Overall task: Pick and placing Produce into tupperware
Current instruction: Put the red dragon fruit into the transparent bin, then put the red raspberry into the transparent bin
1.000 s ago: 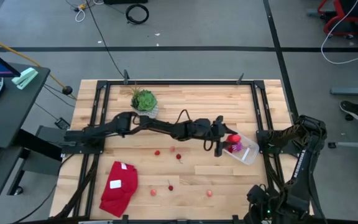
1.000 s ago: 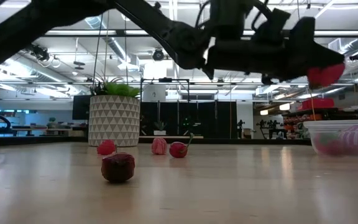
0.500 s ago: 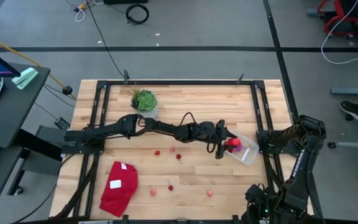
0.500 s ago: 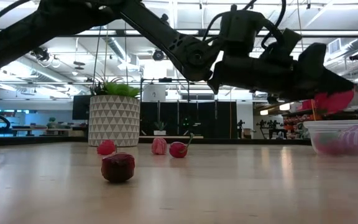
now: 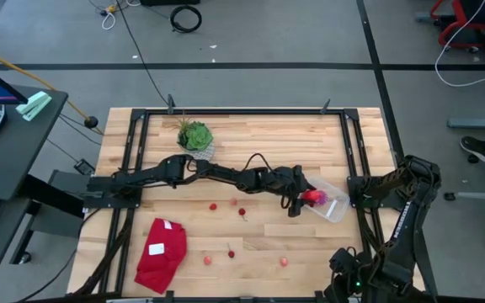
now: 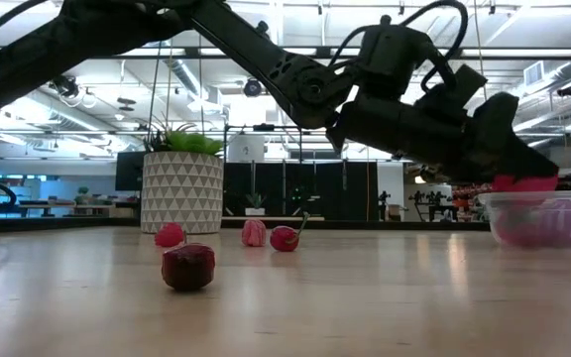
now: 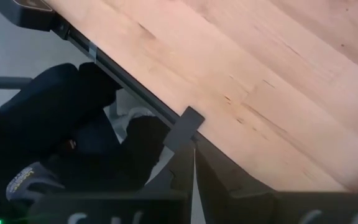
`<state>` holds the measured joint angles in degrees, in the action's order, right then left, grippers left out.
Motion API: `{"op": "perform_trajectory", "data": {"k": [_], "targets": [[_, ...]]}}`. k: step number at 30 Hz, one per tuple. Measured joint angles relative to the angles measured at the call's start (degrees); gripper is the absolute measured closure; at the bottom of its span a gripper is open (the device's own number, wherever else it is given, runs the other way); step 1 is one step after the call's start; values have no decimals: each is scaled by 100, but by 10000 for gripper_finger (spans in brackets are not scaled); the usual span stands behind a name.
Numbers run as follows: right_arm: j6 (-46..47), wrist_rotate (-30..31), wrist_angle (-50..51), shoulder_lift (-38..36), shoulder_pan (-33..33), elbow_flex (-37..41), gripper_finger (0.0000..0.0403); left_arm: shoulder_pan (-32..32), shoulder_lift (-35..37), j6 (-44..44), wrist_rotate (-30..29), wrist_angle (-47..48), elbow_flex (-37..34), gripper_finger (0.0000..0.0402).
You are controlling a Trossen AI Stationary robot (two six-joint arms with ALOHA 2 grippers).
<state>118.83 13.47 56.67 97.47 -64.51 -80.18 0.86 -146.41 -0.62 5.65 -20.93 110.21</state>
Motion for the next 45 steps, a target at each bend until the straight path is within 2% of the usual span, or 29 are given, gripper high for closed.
{"op": "perform_trajectory", "data": {"k": [11, 19, 23, 27, 29, 31, 37, 40, 42, 45], "targets": [[-10, 0, -1, 0, 0, 0, 379, -7, 4, -9, -3, -242, 15, 143], [-42, -1, -1, 0, 0, 0, 379, -53, 63, -11, 0, -184, 296, 132], [-50, -2, 0, 2, 0, 0, 379, -97, 313, -13, -2, 166, 433, 139], [-51, 67, 4, 2, 0, 0, 379, -136, 803, -36, 2, 1021, 463, 148], [-55, 442, 18, 2, 0, 0, 379, -162, 1064, -221, 8, 1683, 463, 153], [-141, 1080, 53, 2, 4, 1, 379, -188, 1384, -502, 4, 2524, 463, 158], [-1285, 3648, 63, 2, 251, 1, 379, -207, 2201, -1072, 6, 5213, 466, 172], [-1726, 4617, 59, 2, 495, -1, 379, -162, 2459, -1102, 19, 6505, 466, 180], [-1928, 4825, 58, 2, 671, -46, 378, -116, 2563, -1105, 21, 7299, 466, 186], [-2733, 4839, 60, 2, 937, -144, 378, -19, 2616, -982, 57, 8313, 466, 198]]}}
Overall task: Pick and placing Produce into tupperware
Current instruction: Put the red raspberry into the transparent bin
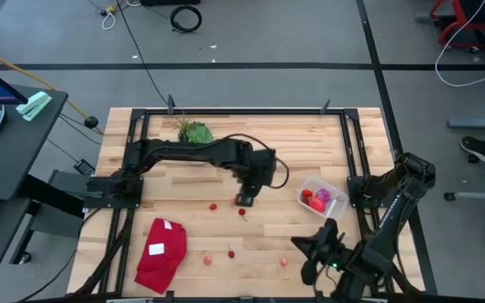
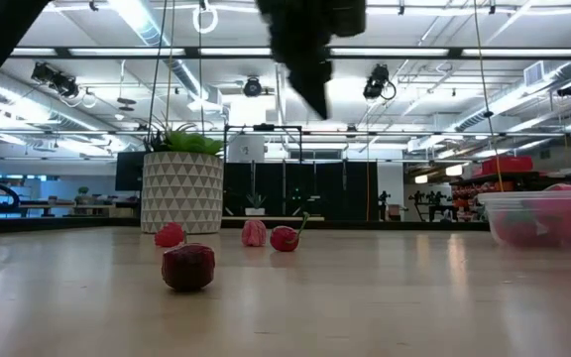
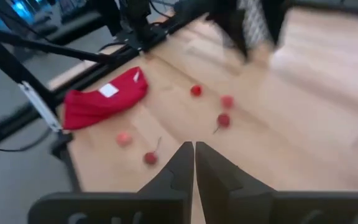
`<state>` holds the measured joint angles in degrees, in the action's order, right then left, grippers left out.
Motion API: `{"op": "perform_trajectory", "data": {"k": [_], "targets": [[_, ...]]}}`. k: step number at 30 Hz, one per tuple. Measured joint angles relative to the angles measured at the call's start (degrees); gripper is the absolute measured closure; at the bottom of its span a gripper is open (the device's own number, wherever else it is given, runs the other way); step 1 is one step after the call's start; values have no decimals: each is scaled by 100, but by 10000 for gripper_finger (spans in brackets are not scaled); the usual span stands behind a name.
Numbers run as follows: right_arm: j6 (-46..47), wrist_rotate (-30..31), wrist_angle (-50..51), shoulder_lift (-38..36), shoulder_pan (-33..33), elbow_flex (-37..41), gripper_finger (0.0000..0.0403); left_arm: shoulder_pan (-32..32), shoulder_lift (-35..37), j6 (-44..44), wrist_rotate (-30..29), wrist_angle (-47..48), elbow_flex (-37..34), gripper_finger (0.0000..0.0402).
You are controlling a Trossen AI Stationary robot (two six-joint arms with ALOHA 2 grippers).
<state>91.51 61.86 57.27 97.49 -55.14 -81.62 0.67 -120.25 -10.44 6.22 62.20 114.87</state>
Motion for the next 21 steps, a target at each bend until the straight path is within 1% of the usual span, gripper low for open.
{"op": "perform_trajectory", "data": {"k": [4, 8, 14, 16, 19, 21], "targets": [[-944, 57, -28, -2, 336, -59, 378, 164, -1, 217, 97, 977, -4, 218], [-1330, 70, -30, -2, 687, -59, 378, 312, 33, 307, 102, 1335, -9, 234], [-1402, -18, -56, -2, 1149, -61, 378, 322, 483, 380, 23, 1433, -11, 245], [-1391, -167, -69, -2, 1261, -61, 378, 288, 749, 443, -163, 1504, -11, 246], [-1037, -459, -203, -2, 1364, -64, 378, 249, 1223, 665, -556, 1795, -9, 244], [-1039, -660, -324, -2, 1380, -58, 378, 249, 1568, 835, -798, 1869, -69, 241]]}}
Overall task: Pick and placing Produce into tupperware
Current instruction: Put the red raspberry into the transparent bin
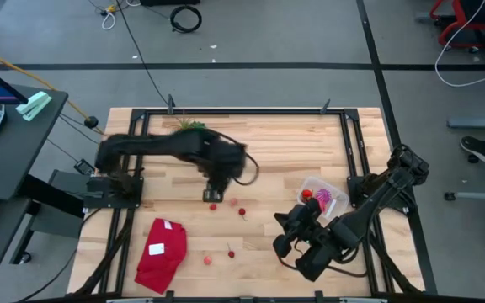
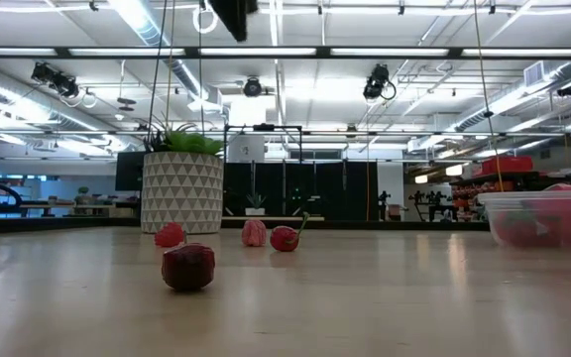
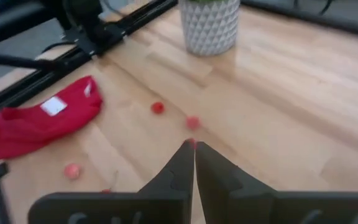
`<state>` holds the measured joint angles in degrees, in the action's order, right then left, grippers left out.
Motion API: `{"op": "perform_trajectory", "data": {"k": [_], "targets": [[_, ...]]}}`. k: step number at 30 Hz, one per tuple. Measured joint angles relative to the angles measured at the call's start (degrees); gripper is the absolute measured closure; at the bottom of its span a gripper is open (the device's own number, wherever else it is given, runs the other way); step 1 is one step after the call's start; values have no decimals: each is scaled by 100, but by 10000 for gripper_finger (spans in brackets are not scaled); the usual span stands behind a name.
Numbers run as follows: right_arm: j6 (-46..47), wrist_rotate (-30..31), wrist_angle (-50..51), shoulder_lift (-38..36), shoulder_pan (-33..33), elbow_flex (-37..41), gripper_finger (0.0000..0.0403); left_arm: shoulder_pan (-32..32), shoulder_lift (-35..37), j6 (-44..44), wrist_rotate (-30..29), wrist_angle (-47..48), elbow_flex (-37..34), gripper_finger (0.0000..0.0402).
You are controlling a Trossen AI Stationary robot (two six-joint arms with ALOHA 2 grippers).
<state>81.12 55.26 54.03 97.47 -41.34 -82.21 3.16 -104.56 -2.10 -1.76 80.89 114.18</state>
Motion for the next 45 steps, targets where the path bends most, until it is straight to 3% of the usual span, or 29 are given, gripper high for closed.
{"op": "perform_trajectory", "data": {"k": [6, 16, 22, 36, 42, 45], "targets": [[-210, -157, -295, 12, -73, 16, 380, 61, 1441, 483, -415, -407, -1157, 242], [-651, -14, -290, 39, 9, 41, 382, 366, 4135, 1406, -618, -3219, -5218, 249], [-1241, -9, -301, 39, 9, 43, 382, 505, 4851, 1976, -615, -4508, -6901, 242], [-786, 34, -801, 39, 581, 25, 383, 500, 4873, 2994, -618, -4878, -8454, 250], [-777, -19, -900, 39, 960, 22, 383, 496, 4871, 3273, -617, -5284, -8696, 246], [-765, -295, -893, 39, 1078, 21, 384, 496, 4873, 3326, -618, -5945, -8790, 252]]}}
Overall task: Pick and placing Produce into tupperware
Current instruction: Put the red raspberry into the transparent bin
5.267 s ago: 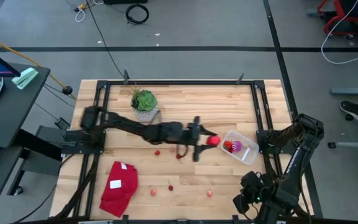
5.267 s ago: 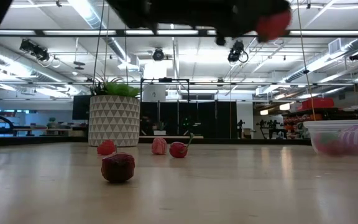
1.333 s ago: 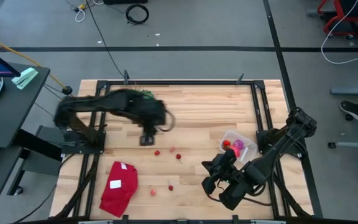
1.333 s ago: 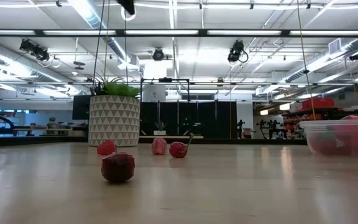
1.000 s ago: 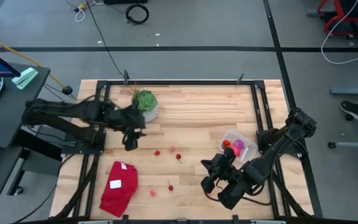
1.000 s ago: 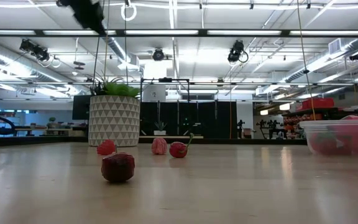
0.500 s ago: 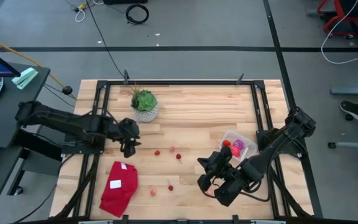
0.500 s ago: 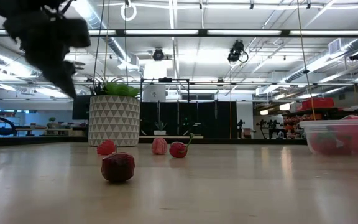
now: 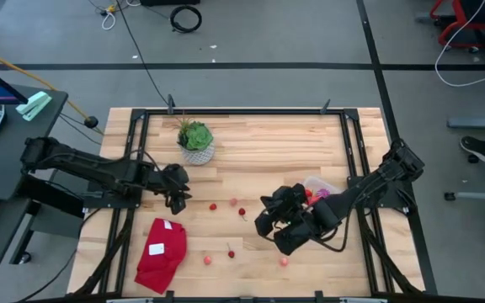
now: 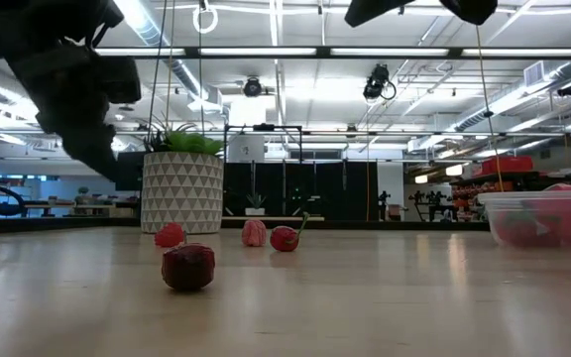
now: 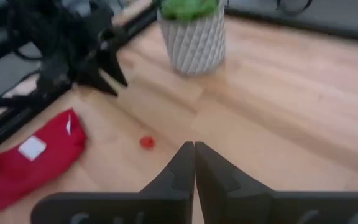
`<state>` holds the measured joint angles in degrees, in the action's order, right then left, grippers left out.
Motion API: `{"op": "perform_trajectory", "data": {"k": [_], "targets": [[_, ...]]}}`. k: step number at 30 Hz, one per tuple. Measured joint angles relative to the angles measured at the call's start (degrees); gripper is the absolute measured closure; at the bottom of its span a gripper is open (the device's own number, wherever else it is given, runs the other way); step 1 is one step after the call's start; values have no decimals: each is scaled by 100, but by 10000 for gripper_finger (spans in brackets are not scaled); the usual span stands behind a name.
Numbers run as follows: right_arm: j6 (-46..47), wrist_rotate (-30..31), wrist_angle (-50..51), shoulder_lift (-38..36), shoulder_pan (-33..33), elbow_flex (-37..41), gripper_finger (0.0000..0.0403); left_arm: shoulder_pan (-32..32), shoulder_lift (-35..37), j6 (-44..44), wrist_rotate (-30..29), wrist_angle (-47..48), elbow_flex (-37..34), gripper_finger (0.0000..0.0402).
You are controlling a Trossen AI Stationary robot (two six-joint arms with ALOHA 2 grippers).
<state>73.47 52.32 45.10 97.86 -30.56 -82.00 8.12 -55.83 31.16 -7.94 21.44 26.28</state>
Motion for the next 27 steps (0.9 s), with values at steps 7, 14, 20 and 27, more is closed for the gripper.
{"op": "perform_trajectory", "data": {"k": [7, 14, 20, 27], "targets": [[-2, -1018, 4, 0, 95, 0, 384, 0, 0, -63, 0, -346, -30, 264], [-7, -1091, 5, 0, -3, 0, 385, -24, 0, -1219, -4, -420, -30, 256], [-50, -1089, 7, 0, 2, 0, 385, 0, -9, -1039, -2, -502, -31, 256], [-415, -1089, 7, 0, -27, 0, 385, 330, -540, -898, 17, -1117, -48, 267]]}}
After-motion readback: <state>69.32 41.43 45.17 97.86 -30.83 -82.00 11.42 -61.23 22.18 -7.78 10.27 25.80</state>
